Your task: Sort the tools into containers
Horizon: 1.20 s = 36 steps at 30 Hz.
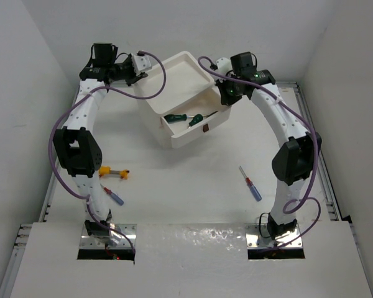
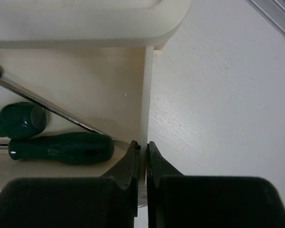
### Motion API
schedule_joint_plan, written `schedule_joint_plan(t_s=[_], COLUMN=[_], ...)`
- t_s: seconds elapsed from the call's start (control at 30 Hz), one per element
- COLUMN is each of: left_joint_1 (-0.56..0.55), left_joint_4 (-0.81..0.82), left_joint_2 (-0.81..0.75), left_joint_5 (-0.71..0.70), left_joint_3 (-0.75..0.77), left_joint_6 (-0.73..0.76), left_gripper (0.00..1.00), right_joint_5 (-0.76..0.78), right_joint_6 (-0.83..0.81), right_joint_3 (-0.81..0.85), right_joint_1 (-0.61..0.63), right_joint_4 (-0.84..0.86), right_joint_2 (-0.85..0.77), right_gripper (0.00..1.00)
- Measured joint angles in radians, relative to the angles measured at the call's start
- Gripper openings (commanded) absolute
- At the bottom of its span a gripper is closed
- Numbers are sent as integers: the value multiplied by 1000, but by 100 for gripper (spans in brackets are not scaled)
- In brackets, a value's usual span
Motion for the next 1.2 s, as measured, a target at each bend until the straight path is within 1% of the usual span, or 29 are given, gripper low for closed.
schedule_joint_plan(t_s=[0.13,0.27,0.33,0.37,0.4,0.47,0.5,0.57,0.6,0.73,0.77,0.8,0.83,0.9,0.93,0.97,1.0,1.07,1.2], left_joint_1=[-1,-2,-2,-2,-2,-2,-2,-2,-2,-2,-3,-4,-6,-8,-9,-10,-11,-13,-14], left_joint_4=[-6,-7,-6,-6,-5,1,5,15,21,45,48,50,53,60,66,72,80,88,92], left_joint_2=[0,0,0,0,0,0,0,0,-1,-5,-5,-5,-7,-11,-14,-19,-22,-27,-28], left_joint_5=[-1,-2,-2,-2,-2,-3,-3,-5,-7,-29,-37,-43,-51,-64,-67,-70,-74,-81,-83], left_joint_3=[2,3,3,3,2,1,0,-2,-4,-12,-13,-13,-15,-22,-29,-36,-43,-52,-55], left_joint_6=[13,14,13,13,8,-6,-15,-34,-48,-121,-137,-148,-158,-172,-174,-175,-176,-175,-175], left_gripper=[0,0,0,0,0,0,0,0,0,0,0,0,0,0,0,0,0,0,0], right_joint_5=[5,-1,-8,-11,-11,-8,-5,-2,-2,11,14,15,14,3,-14,-27,-50,-84,-145], right_joint_6=[-5,2,13,24,30,35,34,31,27,19,20,23,28,50,65,64,78,90,90], right_joint_3=[0,0,0,-1,-6,-29,-41,-58,-63,-79,-93,-117,-152,-272,-357,-421,-509,-629,-801], right_joint_1=[0,-2,-7,-7,-6,-6,-6,-5,-5,-5,-5,-5,-5,-5,-4,0,5,24,78], right_joint_4=[6,66,84,93,117,163,169,169,167,162,169,182,205,281,331,364,402,432,480], right_joint_2=[4,31,36,36,36,26,18,-2,-15,-101,-137,-179,-227,-355,-425,-476,-534,-596,-600], right_gripper=[0,1,24,34,46,54,61,68,76,80,79,76,60,36,12,5,2,0,0])
